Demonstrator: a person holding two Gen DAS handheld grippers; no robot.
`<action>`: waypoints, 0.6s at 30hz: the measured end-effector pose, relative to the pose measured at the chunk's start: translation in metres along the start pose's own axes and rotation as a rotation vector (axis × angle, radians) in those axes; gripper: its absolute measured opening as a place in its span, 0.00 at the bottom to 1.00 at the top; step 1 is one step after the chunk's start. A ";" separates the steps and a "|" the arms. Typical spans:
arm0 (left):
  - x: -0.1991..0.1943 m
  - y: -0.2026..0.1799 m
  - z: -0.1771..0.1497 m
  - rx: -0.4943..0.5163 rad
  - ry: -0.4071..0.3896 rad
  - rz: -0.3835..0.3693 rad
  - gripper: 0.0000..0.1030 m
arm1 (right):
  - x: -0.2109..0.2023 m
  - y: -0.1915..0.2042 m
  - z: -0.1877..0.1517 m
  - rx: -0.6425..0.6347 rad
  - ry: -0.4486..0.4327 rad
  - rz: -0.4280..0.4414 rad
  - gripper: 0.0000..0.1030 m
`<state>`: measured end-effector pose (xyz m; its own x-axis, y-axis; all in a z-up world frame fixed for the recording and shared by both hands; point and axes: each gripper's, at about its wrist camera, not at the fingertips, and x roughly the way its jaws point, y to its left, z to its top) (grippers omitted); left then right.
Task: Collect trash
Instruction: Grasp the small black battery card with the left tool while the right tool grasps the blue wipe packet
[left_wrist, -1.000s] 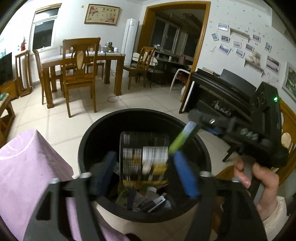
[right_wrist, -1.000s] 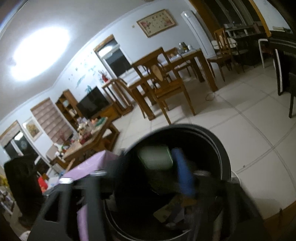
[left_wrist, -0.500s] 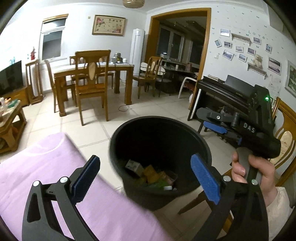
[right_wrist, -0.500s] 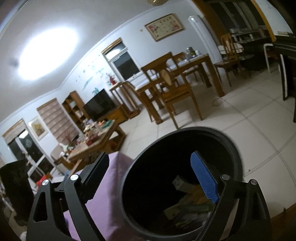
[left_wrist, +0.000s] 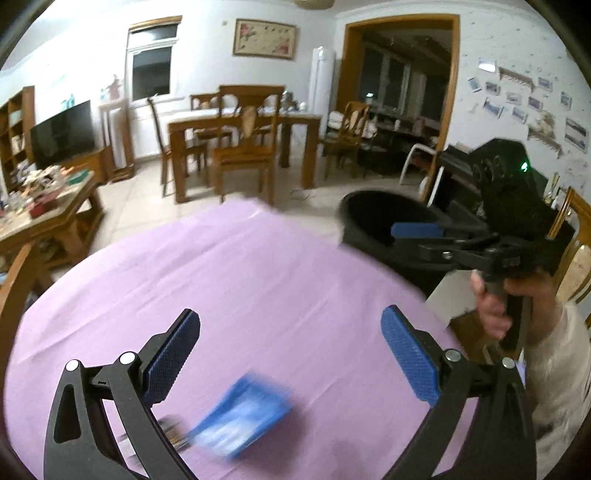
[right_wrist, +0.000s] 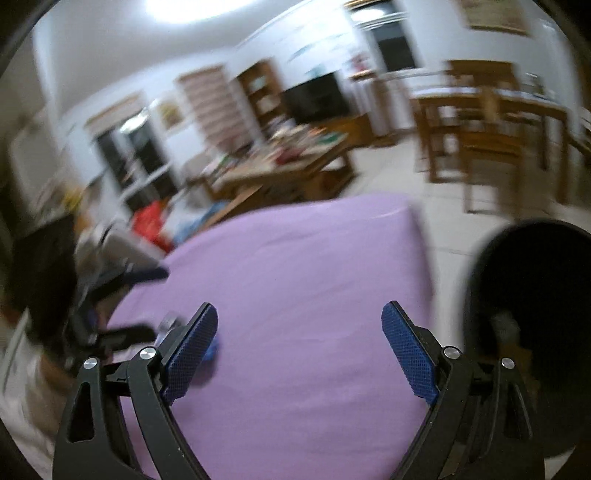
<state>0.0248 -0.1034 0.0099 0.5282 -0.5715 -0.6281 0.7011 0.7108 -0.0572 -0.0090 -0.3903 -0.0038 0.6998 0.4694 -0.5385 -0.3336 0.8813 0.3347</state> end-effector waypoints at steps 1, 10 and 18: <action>-0.004 0.008 -0.005 0.008 0.013 0.010 0.95 | 0.015 0.017 0.000 -0.049 0.039 0.024 0.87; 0.000 0.065 -0.051 0.165 0.194 0.013 0.94 | 0.100 0.124 -0.002 -0.365 0.247 0.131 0.69; 0.033 0.080 -0.051 0.223 0.272 -0.030 0.59 | 0.137 0.159 -0.026 -0.609 0.357 0.169 0.68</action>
<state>0.0737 -0.0446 -0.0548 0.3796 -0.4389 -0.8144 0.8175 0.5713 0.0731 0.0175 -0.1844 -0.0450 0.3933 0.4991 -0.7721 -0.7844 0.6203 0.0014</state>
